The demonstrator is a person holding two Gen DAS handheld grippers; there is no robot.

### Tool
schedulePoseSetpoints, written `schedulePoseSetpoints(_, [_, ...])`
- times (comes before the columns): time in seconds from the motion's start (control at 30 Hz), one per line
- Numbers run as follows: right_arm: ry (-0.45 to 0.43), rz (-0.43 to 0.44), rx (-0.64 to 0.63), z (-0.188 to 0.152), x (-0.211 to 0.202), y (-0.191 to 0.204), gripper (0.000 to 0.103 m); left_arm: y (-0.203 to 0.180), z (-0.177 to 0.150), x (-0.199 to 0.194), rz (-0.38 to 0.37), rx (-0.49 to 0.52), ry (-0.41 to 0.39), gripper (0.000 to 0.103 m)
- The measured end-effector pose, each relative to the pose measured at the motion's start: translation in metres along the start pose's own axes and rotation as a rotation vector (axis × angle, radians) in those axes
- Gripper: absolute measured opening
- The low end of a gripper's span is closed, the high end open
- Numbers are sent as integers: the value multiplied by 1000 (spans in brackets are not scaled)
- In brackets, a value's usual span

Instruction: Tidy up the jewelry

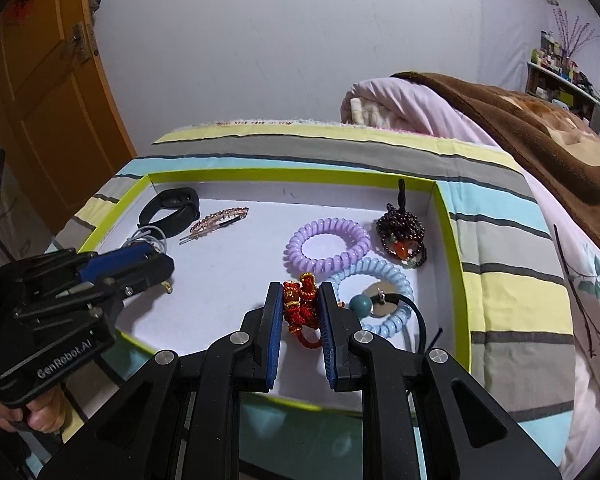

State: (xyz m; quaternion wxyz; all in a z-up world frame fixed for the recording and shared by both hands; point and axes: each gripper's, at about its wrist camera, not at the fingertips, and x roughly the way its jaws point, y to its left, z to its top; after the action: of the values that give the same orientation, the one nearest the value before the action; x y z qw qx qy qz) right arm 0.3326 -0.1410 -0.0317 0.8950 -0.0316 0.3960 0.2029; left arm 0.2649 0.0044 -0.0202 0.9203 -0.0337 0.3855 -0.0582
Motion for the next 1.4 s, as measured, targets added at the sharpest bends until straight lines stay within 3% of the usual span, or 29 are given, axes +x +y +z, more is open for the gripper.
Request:
schedulePoseSetpoints(0.27, [19,-1,-16,-1,4,5,21,1,1,5,-16,-8,22,24])
schedulePoseSetpoints(0.4, [4,-4,-12,-1,-2,5,36,-1,0,1,-16,2,18,24])
schedulePoseSetpoints(0.8, [-57,-14,2,-15,-49,12,36,2,-11,-39,18,-39,-30,24])
schedulePoseSetpoints(1.4, [-172,-52,-45,-94,-144,57,36,-27,-77,-129,76,-29,-116,24])
